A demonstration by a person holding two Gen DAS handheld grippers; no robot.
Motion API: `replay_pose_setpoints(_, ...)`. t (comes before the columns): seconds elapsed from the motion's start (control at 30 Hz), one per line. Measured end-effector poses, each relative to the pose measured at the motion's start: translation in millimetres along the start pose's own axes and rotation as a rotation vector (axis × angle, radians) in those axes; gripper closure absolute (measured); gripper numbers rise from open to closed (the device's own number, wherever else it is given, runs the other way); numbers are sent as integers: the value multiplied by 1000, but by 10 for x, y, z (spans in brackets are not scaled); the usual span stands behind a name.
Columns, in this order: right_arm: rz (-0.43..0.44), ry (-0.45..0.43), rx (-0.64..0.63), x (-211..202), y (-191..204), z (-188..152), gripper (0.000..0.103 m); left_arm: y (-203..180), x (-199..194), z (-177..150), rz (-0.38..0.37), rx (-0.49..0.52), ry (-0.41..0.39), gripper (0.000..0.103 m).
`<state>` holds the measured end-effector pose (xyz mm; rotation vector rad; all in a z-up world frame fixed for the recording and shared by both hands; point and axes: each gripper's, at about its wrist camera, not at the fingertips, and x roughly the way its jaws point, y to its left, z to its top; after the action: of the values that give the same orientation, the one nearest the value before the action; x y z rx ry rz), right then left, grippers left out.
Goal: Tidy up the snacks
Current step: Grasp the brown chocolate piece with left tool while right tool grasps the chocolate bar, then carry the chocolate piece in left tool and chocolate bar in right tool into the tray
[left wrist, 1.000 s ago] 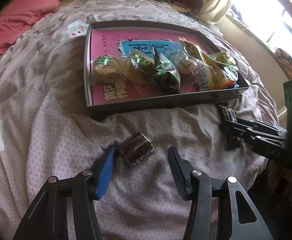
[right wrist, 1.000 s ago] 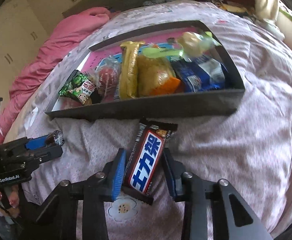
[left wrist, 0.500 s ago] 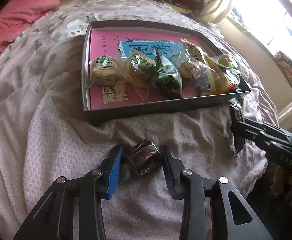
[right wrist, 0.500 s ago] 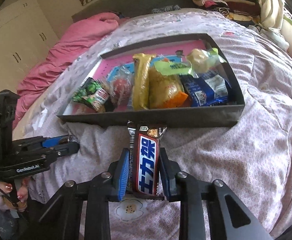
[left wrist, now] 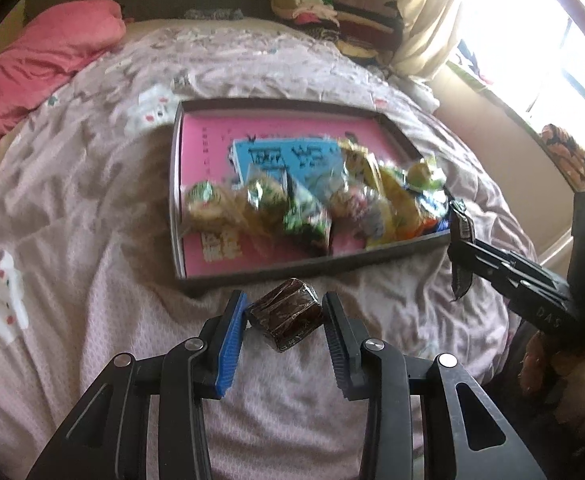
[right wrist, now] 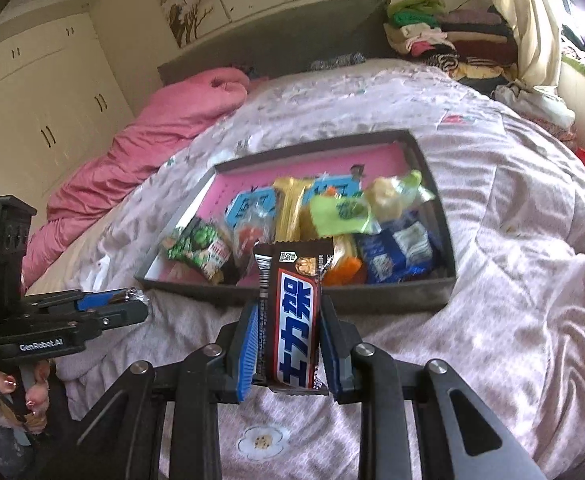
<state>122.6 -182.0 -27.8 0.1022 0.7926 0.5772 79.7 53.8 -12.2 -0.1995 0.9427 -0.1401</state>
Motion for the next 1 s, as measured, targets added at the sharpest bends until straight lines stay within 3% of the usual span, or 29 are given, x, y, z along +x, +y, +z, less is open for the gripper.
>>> replay_pose_setpoints(0.53, 6, -91, -3, -24, -45, 206, 74, 180, 30, 350, 65, -74, -93, 63)
replay_pose_setpoints(1.0, 25, -114, -55, 162, 93, 340, 74, 230, 263, 424, 128, -74, -85, 63)
